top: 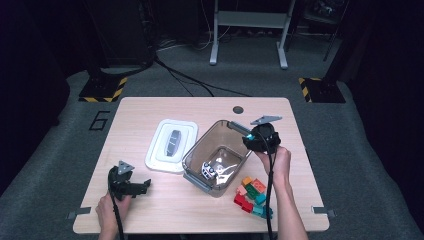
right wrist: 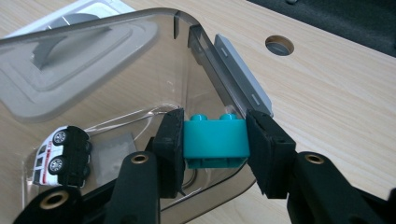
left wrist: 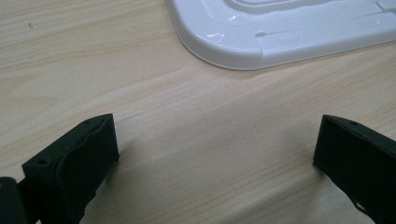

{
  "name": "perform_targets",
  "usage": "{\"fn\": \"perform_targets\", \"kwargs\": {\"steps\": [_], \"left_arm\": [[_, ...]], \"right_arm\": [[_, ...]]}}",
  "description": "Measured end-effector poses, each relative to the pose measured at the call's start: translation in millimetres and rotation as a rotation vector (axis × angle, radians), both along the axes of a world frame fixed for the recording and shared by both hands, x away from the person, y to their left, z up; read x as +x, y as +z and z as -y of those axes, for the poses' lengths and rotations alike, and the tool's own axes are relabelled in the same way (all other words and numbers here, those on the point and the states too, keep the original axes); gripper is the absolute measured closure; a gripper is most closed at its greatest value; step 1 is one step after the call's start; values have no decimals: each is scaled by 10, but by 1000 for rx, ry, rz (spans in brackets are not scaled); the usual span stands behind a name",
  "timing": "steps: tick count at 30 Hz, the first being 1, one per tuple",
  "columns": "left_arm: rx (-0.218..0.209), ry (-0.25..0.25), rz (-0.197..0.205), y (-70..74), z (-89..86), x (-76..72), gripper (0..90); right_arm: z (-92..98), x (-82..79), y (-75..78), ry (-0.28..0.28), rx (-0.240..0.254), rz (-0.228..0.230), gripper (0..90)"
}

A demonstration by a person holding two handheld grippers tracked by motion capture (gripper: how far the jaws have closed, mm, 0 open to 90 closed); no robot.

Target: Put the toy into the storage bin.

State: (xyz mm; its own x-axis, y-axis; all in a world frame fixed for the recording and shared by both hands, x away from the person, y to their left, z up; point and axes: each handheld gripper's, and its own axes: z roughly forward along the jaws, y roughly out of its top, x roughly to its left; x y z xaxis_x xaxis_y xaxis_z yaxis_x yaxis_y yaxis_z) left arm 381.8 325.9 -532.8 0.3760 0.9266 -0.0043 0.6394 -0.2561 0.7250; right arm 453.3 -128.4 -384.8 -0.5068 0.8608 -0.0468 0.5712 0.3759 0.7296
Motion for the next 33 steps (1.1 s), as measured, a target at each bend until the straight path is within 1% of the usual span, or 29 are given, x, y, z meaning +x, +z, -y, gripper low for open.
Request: {"fn": "perform_targets", "kwargs": {"steps": [1,2,3,4,5,6,7,8,9,11,13,14,15,16,17,19,21,22,23,24,25,26,27,28,29,33], "left_arm": [[0,0,0,0,0,0,0],[0,0,0,0,0,0,0],[0,0,0,0,0,0,0],[0,0,0,0,0,0,0],[0,0,0,0,0,0,0],[0,0,0,0,0,0,0],[0,0,0,0,0,0,0],[0,0,0,0,0,0,0],[0,0,0,0,0,0,0],[0,0,0,0,0,0,0],[0,0,0,0,0,0,0],[0,0,0,0,0,0,0],[-1,0,0,0,0,0,0],[0,0,0,0,0,0,0],[0,0,0,0,0,0,0],[0,0,0,0,0,0,0],[0,0,0,0,0,0,0],[0,0,0,0,0,0,0],[0,0,0,0,0,0,0],[0,0,0,0,0,0,0],[0,0,0,0,0,0,0],[0,0,0,0,0,0,0],[0,0,0,0,0,0,0],[-1,1,0,0,1,0,0],[1,0,-3,2,0,-1,0],[0,0,0,0,0,0,0]], "right_arm": [[-7,3,-6,5,-14,7,579],[-21,-7,-8,-4,-21,2,574],[-29,-8,-13,-12,-30,7,552],[-32,-12,-12,-28,-41,3,491],[-32,-12,-12,-28,-41,3,491],[-20,-16,-10,-33,-35,3,450],[-10,-22,-4,-40,-29,4,428],[27,-53,14,-48,1,8,390],[27,-53,14,-48,1,8,390],[75,-99,35,-42,25,22,351],[137,-162,54,-38,49,37,308],[220,-238,65,-29,76,39,253],[220,-238,65,-29,76,39,253],[313,-316,58,-35,97,40,206],[313,-316,58,-35,97,40,206],[416,-388,31,-36,118,36,153],[518,-461,-5,-33,143,30,128],[601,-531,-47,-36,155,18,73],[601,-531,-47,-36,155,18,73],[635,-561,-71,-30,157,11,41],[663,-593,-93,-33,152,4,24],[704,-661,-132,-37,154,-10,0],[704,-661,-132,-37,154,-10,0],[735,-721,-173,-37,148,-15,0],[735,-721,-173,-37,148,-15,0],[771,-858,-250,-21,136,-24,0]]}}
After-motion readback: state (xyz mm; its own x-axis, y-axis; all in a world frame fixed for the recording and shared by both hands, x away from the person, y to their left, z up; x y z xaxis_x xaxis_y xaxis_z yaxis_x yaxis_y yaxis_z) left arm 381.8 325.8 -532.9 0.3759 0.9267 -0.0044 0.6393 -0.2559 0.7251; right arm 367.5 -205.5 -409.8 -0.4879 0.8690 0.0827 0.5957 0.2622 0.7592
